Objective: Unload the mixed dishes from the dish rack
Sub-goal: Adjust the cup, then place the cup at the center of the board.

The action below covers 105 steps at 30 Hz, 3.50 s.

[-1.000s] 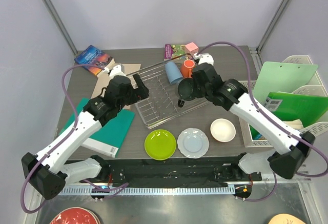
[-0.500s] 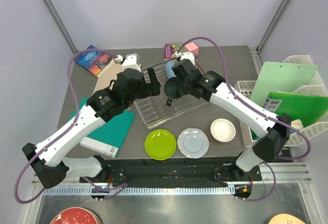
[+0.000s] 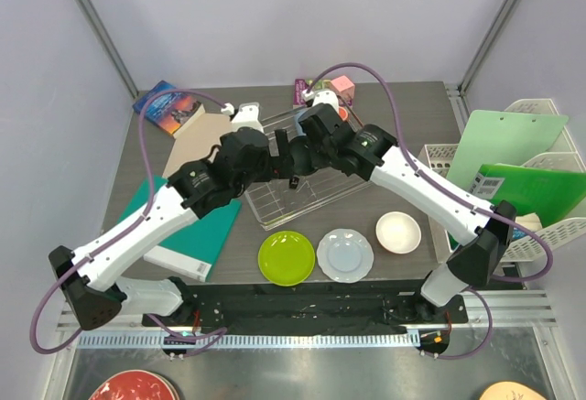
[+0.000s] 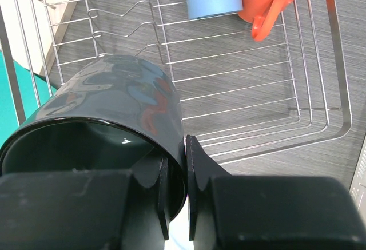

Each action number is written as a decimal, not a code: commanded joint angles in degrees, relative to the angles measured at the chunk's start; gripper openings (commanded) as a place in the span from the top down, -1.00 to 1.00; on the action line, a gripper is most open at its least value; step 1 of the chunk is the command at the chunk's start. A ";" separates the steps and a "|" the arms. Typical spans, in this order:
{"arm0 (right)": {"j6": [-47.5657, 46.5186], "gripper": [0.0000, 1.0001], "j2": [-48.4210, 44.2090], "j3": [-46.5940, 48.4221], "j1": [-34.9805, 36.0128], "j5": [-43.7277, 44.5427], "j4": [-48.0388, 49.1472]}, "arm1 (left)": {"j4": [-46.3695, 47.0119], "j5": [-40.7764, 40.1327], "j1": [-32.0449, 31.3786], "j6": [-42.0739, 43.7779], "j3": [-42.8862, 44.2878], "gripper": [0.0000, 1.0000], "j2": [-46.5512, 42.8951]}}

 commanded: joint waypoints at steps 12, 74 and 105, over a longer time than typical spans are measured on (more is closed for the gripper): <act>0.00 0.98 -0.63 6.66 4.22 1.90 -1.24 | -4.14 -8.58 -1.90 3.65 4.81 -0.24 7.51; 11.16 -0.99 -42.38 -37.45 4.57 33.72 13.00 | 10.09 16.03 -13.68 -1.62 -0.37 1.00 23.06; 9.58 -0.99 -44.49 -41.41 4.22 36.80 15.19 | 10.97 15.85 -17.28 -2.24 -2.22 1.00 32.64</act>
